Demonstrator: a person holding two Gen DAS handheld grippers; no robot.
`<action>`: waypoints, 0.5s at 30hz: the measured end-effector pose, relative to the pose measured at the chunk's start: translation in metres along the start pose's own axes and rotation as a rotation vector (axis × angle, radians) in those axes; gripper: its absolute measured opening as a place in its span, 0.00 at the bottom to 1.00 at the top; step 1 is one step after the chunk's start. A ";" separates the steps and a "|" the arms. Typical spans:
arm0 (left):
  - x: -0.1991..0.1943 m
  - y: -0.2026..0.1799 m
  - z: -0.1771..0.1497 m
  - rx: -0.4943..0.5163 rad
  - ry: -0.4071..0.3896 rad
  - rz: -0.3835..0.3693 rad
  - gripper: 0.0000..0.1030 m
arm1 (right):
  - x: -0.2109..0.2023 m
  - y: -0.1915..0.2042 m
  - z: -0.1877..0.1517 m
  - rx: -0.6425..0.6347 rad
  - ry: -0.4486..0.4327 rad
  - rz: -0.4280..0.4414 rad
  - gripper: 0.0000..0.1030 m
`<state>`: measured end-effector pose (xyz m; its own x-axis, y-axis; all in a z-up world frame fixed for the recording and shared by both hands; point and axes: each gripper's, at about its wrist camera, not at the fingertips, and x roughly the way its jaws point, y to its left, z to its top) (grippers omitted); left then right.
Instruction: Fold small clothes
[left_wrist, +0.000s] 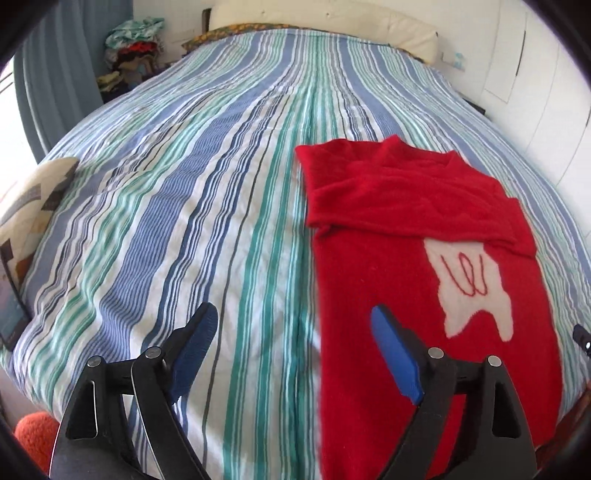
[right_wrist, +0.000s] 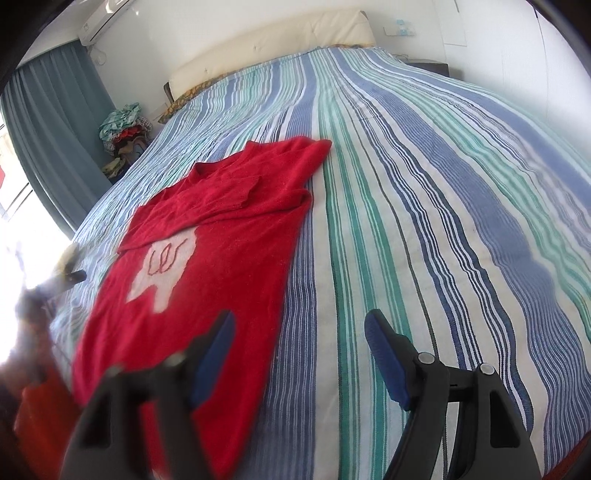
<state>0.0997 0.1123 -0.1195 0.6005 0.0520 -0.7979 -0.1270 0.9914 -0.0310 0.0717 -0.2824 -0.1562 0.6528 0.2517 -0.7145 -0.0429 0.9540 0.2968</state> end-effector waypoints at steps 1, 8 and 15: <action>-0.002 -0.007 -0.006 0.018 0.001 0.005 0.86 | 0.001 0.000 0.000 -0.002 0.003 -0.005 0.71; 0.009 -0.039 -0.039 0.116 0.064 0.088 0.86 | 0.004 0.003 -0.003 -0.027 0.011 -0.020 0.71; 0.013 -0.044 -0.043 0.148 0.067 0.116 0.86 | 0.004 -0.002 -0.003 -0.005 0.011 -0.014 0.71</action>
<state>0.0789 0.0639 -0.1546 0.5342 0.1641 -0.8293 -0.0724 0.9862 0.1486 0.0716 -0.2832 -0.1617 0.6452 0.2400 -0.7253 -0.0376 0.9582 0.2837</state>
